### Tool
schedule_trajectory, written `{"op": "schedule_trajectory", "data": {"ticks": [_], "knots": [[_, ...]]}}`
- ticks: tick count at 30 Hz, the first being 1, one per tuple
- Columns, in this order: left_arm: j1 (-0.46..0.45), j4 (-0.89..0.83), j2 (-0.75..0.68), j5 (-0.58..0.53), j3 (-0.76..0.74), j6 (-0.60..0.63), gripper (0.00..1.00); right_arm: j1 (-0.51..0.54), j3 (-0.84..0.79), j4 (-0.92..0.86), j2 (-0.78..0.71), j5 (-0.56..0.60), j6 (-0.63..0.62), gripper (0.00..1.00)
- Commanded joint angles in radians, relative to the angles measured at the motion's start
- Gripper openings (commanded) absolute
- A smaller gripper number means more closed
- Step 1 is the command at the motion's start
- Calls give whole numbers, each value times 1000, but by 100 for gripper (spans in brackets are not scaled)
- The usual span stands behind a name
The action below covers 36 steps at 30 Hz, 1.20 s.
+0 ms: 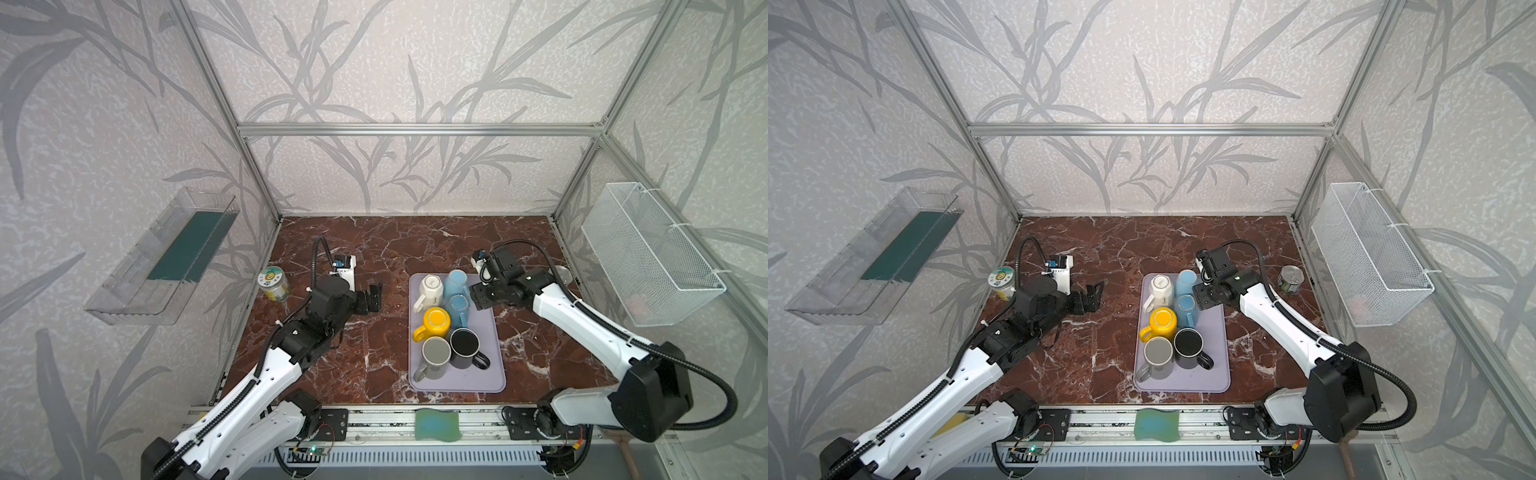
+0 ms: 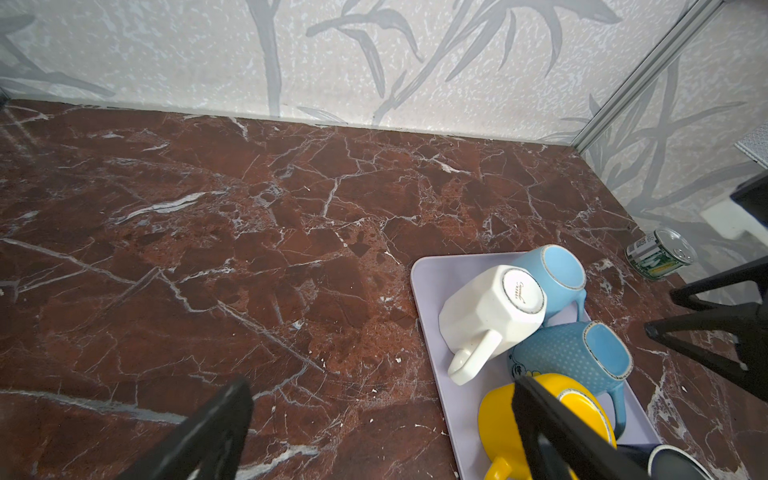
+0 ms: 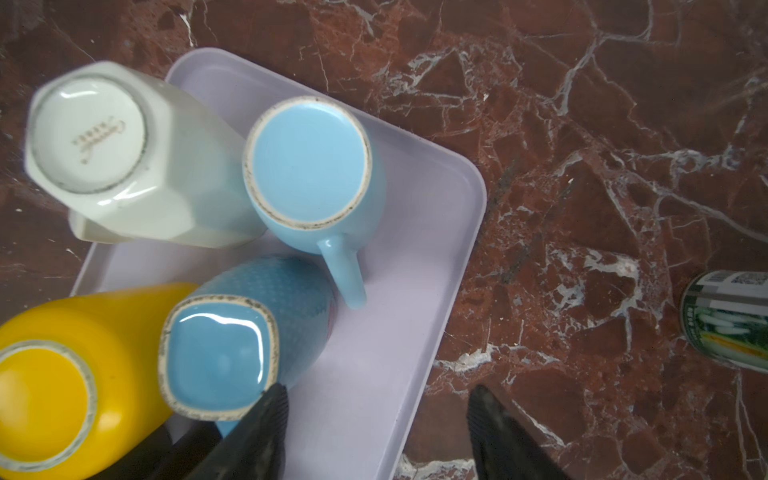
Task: Turn the mug right side up
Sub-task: 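Move the right gripper over the upside-down light blue mug, then lower the right gripper and grasp the light blue mug's base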
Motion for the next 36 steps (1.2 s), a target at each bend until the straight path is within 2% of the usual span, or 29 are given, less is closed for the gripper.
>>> {"op": "schedule_trajectory", "data": {"ticks": [1, 11, 15, 18, 26, 29, 33, 36], "knots": [[-5, -45, -33, -33, -12, -19, 99, -18, 49, -34, 41, -62, -49, 65], [-6, -80, -60, -49, 4, -15, 99, -32, 102, -44, 160, -144, -90, 62], [-8, -95, -61, -53, 10, -14, 99, -30, 113, -38, 199, -142, -95, 60], [-8, -92, -63, -52, 13, -17, 99, -32, 112, -21, 216, -151, -101, 52], [-9, -91, -63, -45, 13, -23, 99, -31, 117, 15, 262, -169, -109, 51], [-9, -93, -65, -46, 15, -23, 99, -31, 117, 33, 275, -175, -117, 44], [-9, -96, -70, -45, 16, -25, 99, -30, 125, 49, 297, -180, -119, 43], [-10, -101, -74, -47, 15, -25, 99, -32, 133, 51, 310, -180, -119, 30]]}}
